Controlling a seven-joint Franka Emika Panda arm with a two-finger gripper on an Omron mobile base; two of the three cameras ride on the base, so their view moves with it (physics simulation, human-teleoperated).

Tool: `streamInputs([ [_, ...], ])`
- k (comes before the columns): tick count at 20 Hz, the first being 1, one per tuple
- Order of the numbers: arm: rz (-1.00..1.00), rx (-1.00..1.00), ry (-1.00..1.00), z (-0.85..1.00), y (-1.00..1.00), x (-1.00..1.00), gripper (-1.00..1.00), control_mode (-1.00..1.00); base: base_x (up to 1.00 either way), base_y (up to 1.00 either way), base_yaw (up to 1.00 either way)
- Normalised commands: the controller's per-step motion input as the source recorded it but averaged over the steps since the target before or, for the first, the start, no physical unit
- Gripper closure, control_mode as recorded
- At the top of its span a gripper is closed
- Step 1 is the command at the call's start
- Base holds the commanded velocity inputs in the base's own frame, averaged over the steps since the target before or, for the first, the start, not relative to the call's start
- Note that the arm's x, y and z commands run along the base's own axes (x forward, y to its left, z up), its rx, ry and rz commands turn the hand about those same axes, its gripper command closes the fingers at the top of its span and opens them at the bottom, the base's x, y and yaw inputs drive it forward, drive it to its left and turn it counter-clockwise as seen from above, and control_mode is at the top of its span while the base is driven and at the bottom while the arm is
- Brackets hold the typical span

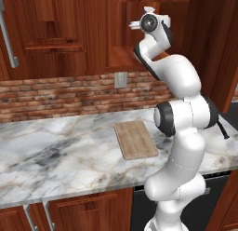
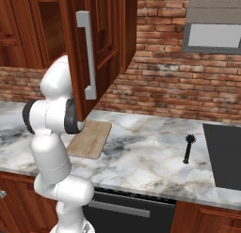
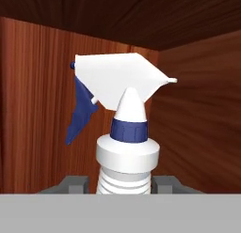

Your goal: Grab the spray bottle from the cabinet, then place it next to the cutting board for sanitizing. Then grab the dish brush from the countertop next to the sink and place it next to the cutting board.

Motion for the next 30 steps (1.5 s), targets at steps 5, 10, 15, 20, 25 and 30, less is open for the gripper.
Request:
streamInputs([
  [5, 0.00, 0.00, 0.08, 0.00, -0.01, 0.02, 1.00, -1.00, 0.00, 0.00, 0.00],
  [10, 0.00, 0.00, 0.08, -0.03, -0.02, 0.00, 1.00, -1.00, 0.00, 0.00, 0.00],
  [15, -0.02, 0.00, 0.06, -0.18, 0.00, -0.03, 1.00, -1.00, 0.00, 0.00, 0.00],
  [20, -0.01, 0.00, 0.00, -0.12, 0.00, -0.28, 1.00, -1.00, 0.00, 0.00, 0.00],
  [25, 0.00, 0.00, 0.00, -0.22, 0.01, -0.46, 1.00, -1.00, 0.00, 0.00, 0.00],
  [30, -0.01, 0.02, -0.07, -0.29, 0.21, -0.93, 1.00, -1.00, 0.00, 0.00, 0.00],
])
